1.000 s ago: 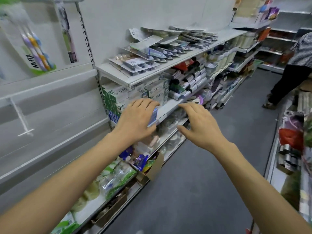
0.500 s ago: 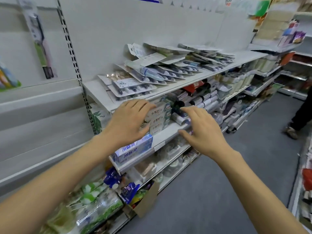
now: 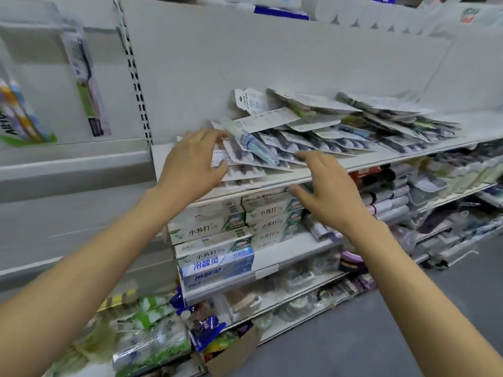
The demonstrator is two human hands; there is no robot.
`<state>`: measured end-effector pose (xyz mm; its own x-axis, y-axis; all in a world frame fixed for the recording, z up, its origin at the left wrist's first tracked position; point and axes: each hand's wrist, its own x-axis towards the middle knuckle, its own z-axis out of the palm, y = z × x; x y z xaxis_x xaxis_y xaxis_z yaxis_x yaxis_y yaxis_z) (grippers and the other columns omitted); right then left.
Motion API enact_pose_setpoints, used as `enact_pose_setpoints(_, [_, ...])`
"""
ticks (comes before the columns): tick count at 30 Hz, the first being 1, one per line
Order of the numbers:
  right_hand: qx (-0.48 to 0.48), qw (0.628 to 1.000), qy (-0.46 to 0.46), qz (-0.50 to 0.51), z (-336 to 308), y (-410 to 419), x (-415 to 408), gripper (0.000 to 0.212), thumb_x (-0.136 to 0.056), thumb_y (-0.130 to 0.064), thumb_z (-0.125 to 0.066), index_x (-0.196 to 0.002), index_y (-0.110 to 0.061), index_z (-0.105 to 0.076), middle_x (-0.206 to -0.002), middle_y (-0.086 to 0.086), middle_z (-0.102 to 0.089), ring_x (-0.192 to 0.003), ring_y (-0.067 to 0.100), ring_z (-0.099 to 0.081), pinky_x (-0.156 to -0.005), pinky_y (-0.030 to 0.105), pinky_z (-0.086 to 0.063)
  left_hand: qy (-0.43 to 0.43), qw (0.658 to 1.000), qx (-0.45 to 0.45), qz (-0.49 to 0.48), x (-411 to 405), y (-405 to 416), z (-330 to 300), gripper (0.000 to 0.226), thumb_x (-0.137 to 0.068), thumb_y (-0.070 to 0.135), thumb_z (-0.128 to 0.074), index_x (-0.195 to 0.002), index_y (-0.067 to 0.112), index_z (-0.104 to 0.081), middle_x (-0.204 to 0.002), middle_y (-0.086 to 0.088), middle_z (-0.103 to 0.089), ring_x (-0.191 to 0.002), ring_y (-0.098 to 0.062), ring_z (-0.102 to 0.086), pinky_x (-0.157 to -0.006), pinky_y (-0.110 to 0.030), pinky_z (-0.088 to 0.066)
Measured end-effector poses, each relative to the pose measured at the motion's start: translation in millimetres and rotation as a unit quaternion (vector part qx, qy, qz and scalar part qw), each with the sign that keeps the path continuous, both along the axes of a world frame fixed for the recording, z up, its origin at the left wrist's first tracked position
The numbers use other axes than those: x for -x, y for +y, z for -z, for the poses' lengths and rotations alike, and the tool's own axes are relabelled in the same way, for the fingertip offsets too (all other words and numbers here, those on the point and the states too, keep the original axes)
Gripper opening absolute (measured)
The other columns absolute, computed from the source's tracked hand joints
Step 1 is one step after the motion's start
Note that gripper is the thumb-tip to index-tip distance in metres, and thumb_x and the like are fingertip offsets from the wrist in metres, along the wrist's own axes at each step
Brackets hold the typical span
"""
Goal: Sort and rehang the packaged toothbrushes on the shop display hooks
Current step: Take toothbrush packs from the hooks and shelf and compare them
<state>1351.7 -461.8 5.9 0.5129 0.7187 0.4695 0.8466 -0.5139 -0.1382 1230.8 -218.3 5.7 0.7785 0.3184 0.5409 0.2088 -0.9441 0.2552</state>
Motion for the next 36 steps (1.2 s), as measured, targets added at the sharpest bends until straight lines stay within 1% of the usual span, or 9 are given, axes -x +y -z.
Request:
enact_pose_setpoints(11, [-0.027, 0.995, 0.022, -0.096, -16, 92, -74, 0.041, -0.096, -0.032, -0.057, -0.13, -0.01, -0.053, -0.124, 0.01, -0.06, -0.112, 0.032, -0.055, -0.087, 0.043, -0.047, 0.159, 0.962, 0.013, -0.221, -73, 16, -7, 0.047, -0.097, 0.053, -0.041, -0.123, 0.024, -0.068, -0.124, -0.009, -0.062, -0.121, -0.033, -0.049, -0.081, -0.039, -0.041])
enact_pose_setpoints(16, [-0.012, 0.993, 0.077, -0.091, -10, 124, -84, 0.051, -0.093, -0.047, -0.06, -0.128, -0.01, -0.055, -0.116, 0.009, -0.066, -0.112, 0.032, -0.053, -0.081, 0.043, -0.049, 0.11, 0.936, 0.248, -0.226, -92, 24, -3, 0.035, -0.091, 0.052, -0.056, -0.095, 0.022, -0.074, -0.087, 0.001, -0.061, -0.13, -0.034, -0.039, -0.091, -0.037, -0.04])
enact_pose_setpoints(19, [0.014, 0.994, 0.071, -0.085, -7, 135, -88, 0.055, -0.089, -0.052, -0.065, -0.126, -0.011, -0.057, -0.116, 0.008, -0.066, -0.113, 0.031, -0.052, -0.081, 0.042, -0.049, 0.069, 0.916, 0.315, -0.239, -95, 21, -6, 0.027, -0.088, 0.047, -0.063, -0.096, 0.024, -0.073, -0.095, 0.003, -0.059, -0.128, -0.024, -0.034, -0.089, -0.034, -0.028])
enact_pose_setpoints(21, [0.021, 0.99, 0.101, -0.1, -10, 139, -91, 0.056, -0.088, -0.05, -0.067, -0.128, -0.012, -0.058, -0.118, 0.008, -0.066, -0.111, 0.031, -0.057, -0.086, 0.044, -0.051, 0.051, 0.914, 0.333, -0.224, -97, 18, -7, 0.013, -0.089, 0.037, -0.062, -0.083, 0.026, -0.066, -0.09, 0.001, -0.057, -0.106, -0.019, -0.043, -0.082, -0.032, -0.024])
enact_pose_setpoints(24, [0.025, 0.981, 0.149, -0.121, -15, 140, -94, 0.046, -0.09, -0.038, -0.067, -0.127, -0.013, -0.061, -0.118, 0.008, -0.061, -0.106, 0.03, -0.06, -0.088, 0.043, -0.051, -0.006, 0.911, 0.386, -0.143, -99, 17, -5, 0.029, -0.087, 0.015, -0.058, -0.061, 0.019, -0.044, -0.059, 0.001, -0.041, -0.059, -0.019, -0.038, -0.061, -0.031, -0.024])
enact_pose_setpoints(28, [-0.014, 0.978, 0.165, -0.127, -15, 140, -101, 0.03, -0.094, -0.025, -0.061, -0.12, -0.009, -0.062, -0.111, 0.01, -0.055, -0.096, 0.033, -0.058, -0.081, 0.042, -0.049, -0.093, 0.887, 0.428, -0.148, -93, 20, -19, 0.031, -0.094, 0.01, -0.047, -0.063, 0.014, -0.05, -0.065, -0.005, -0.045, -0.064, -0.018, -0.041, -0.062, -0.029, -0.032])
enact_pose_setpoints(31, [-0.033, 0.976, 0.176, -0.126, -14, 142, -102, 0.034, -0.095, -0.023, -0.058, -0.125, -0.007, -0.058, -0.114, 0.011, -0.054, -0.098, 0.033, -0.056, -0.083, 0.042, -0.047, -0.117, 0.853, 0.495, -0.114, -89, 23, -32, 0.03, -0.102, 0.014, -0.045, -0.073, 0.011, -0.052, -0.07, -0.008, -0.055, -0.062, -0.022, -0.056, -0.053, -0.028, -0.053])
enact_pose_setpoints(34, [-0.046, 0.978, 0.165, -0.122, -11, 143, -99, 0.034, -0.096, -0.023, -0.057, -0.126, -0.007, -0.056, -0.117, 0.011, -0.054, -0.099, 0.034, -0.056, -0.084, 0.045, -0.048, -0.071, 0.822, 0.563, -0.054, -84, 27, -37, 0.034, -0.098, 0.036, -0.062, -0.097, 0.003, -0.068, -0.088, -0.011, -0.075, -0.072, -0.024, -0.074, -0.058, -0.031, -0.06])
enact_pose_setpoints(36, [-0.05, 0.978, 0.162, -0.118, -10, 144, -97, 0.035, -0.095, -0.023, -0.058, -0.126, -0.008, -0.055, -0.119, 0.011, -0.054, -0.101, 0.034, -0.057, -0.085, 0.046, -0.048, -0.064, 0.824, 0.559, -0.065, -83, 31, -38, 0.03, -0.089, 0.031, -0.074, -0.105, 0.005, -0.071, -0.094, -0.01, -0.077, -0.075, -0.022, -0.075, -0.06, -0.032, -0.061])
